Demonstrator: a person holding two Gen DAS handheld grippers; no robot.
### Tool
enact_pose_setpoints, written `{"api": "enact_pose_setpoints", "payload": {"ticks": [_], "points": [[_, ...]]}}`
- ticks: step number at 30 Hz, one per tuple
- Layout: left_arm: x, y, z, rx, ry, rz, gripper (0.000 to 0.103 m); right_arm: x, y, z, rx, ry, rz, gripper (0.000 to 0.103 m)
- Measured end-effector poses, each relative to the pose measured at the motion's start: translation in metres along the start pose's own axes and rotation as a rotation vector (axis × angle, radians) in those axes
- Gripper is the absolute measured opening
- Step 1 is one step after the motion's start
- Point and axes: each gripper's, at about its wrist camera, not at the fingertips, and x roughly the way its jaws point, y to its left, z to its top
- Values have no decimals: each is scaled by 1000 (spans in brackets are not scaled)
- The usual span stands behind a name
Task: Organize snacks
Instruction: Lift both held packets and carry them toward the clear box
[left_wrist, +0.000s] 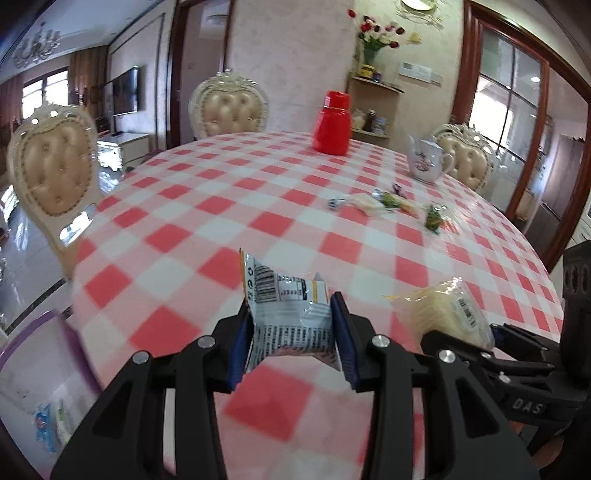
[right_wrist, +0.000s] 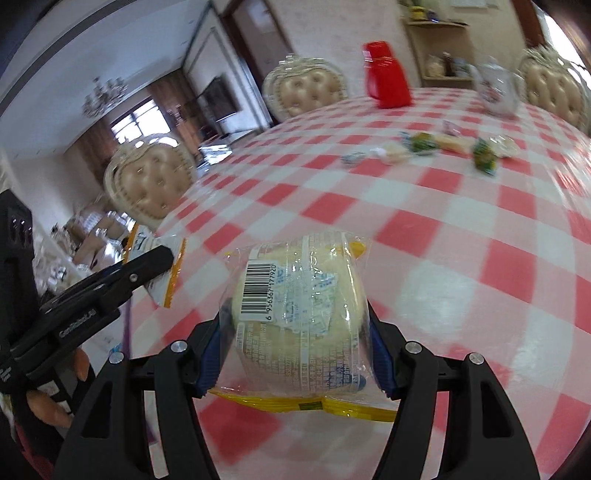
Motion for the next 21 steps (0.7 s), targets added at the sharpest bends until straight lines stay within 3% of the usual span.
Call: {"api": "enact_pose_setpoints", "payload": {"ticks": [11, 21], "points": [[-47, 87, -27, -65, -17, 121, 41, 15, 113, -20, -225, 66, 140, 64], [-78, 171, -34, -143, -30, 282, 41, 39, 220, -53, -480, 159, 231, 64]]}}
